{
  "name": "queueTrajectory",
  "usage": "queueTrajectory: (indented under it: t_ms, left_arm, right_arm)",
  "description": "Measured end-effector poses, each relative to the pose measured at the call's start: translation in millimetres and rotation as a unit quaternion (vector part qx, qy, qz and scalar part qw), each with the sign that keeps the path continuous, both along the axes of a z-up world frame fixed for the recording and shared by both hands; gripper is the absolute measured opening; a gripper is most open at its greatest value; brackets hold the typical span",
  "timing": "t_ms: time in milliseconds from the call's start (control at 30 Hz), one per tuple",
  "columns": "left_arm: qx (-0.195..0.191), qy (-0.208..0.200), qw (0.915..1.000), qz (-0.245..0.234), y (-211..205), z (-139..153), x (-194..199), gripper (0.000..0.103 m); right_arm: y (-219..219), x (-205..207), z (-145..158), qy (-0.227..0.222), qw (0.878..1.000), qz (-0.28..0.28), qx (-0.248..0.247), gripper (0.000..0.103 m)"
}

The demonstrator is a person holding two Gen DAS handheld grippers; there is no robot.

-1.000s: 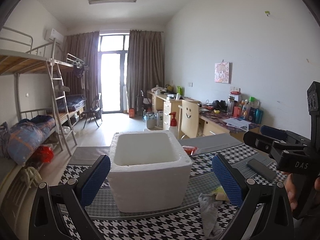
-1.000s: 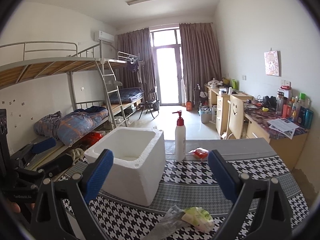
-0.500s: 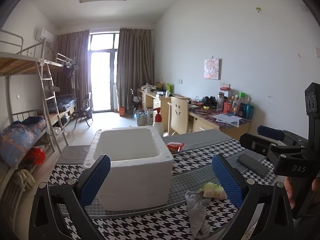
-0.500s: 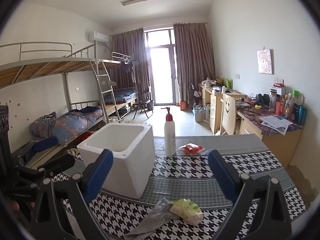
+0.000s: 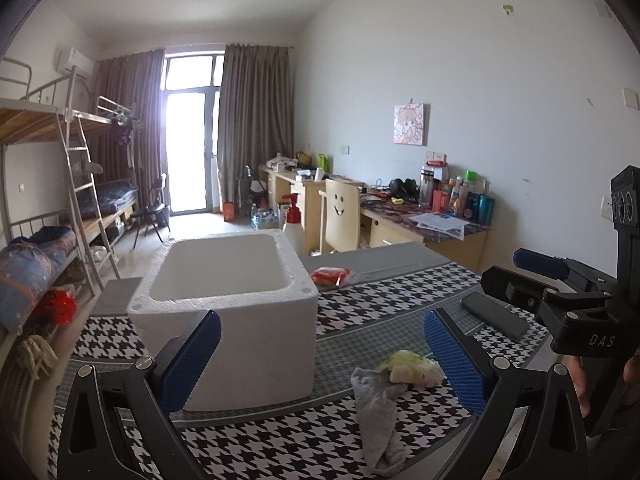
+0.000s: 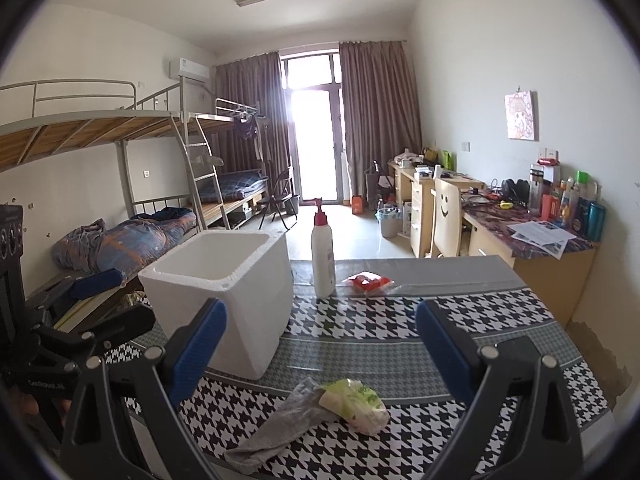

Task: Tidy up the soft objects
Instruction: 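Withdraw both tools from the foam box toward the grey sock and green package, then move the left tool over the grey sock while the right tool approaches the green package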

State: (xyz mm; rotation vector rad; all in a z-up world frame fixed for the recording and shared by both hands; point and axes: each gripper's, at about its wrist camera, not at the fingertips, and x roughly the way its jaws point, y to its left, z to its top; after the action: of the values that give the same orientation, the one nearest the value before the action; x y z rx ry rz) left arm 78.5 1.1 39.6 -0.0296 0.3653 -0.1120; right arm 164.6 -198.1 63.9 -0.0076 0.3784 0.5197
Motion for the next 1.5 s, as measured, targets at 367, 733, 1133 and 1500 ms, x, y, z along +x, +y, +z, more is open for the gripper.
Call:
queueTrajectory:
  t_ms: [367, 733, 1133, 1500]
  left_arm:
    - [-0.001, 0.020, 0.9996, -0.018, -12, -17, 3, 0.102]
    - [0.000, 0.041, 0.9989, -0.024, -22, -33, 8, 0.102]
    - [-0.003, 0.082, 0.9960, -0.037, -35, -62, 18, 0.102]
    - [-0.004, 0.109, 0.9933, -0.038, -41, -79, 21, 0.102]
  right_arm:
    - [-9, -1, -14, 0.013, 1.000, -0.010, -0.008, 0.097]
    - [-16, 1, -31, 0.036, 0.999, -0.013, -0.007, 0.097]
    - [-19, 4, -54, 0.065, 0.998, -0.015, -0.018, 0.097]
    - [-22, 11, -72, 0.087, 0.996, -0.023, -0.026, 0.097]
